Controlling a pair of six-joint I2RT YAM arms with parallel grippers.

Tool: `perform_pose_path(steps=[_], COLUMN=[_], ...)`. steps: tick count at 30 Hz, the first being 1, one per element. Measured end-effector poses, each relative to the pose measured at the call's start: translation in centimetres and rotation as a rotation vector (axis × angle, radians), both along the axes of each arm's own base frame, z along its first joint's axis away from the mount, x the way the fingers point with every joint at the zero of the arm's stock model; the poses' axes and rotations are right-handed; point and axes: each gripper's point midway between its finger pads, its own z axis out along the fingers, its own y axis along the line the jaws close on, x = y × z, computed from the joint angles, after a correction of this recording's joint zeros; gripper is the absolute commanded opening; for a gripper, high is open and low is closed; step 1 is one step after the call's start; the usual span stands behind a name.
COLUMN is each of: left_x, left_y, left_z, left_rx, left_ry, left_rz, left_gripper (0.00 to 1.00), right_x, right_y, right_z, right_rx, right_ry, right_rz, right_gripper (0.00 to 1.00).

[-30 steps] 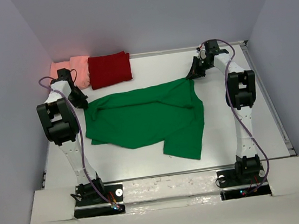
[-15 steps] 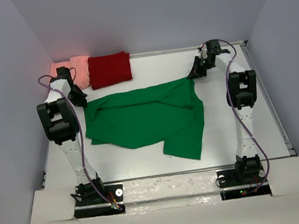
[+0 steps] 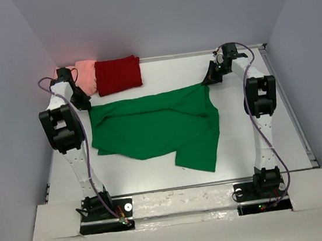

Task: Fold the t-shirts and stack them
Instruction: Fold the tshirt

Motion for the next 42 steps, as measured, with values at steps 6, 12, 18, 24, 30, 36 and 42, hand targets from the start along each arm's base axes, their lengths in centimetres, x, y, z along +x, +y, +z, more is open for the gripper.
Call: perform_pose_path(steps=[6, 12, 18, 24, 30, 36, 42], left_x=[0.2, 0.7, 2.3, 3.9, 4.1, 4.3, 2.7], left_y=[0.4, 1.5, 2.3, 2.2, 2.3, 2.7, 2.2], left_z=[-0.8, -0.9, 0.7, 1.6, 1.1, 0.8, 3.0], left_rx=[-0.016, -0.037, -0.055, -0.079, -0.081, -0.071, -0.071], left_ry=[0.015, 0.011, -0.041, -0.085, -0.077, -0.091, -0.123], left_rz=[0.01, 0.036, 0.05, 0.045, 0.045, 0.049, 0.052], left_gripper=[0.0, 0.0, 0.0, 0.24, 0.54, 0.58, 0.59], right_x=[0.0, -0.2, -0.3, -0.3, -0.3, -0.5, -1.6], right_y=[0.0, 0.1, 0.1, 0.2, 0.4, 0.3, 0.2], right_z=[0.0, -0.1, -0.2, -0.2, 0.3, 1.1, 3.7], right_rx=[0.0, 0.003, 0.009, 0.011, 0.027, 0.02, 0.011], right_ry=[0.0, 0.006, 0.01, 0.011, -0.002, -0.014, -0.04], right_rz=[0.001, 0.002, 0.005, 0.007, 0.015, 0.013, 0.006], right_gripper=[0.0, 0.0, 0.0, 0.13, 0.5, 0.51, 0.52])
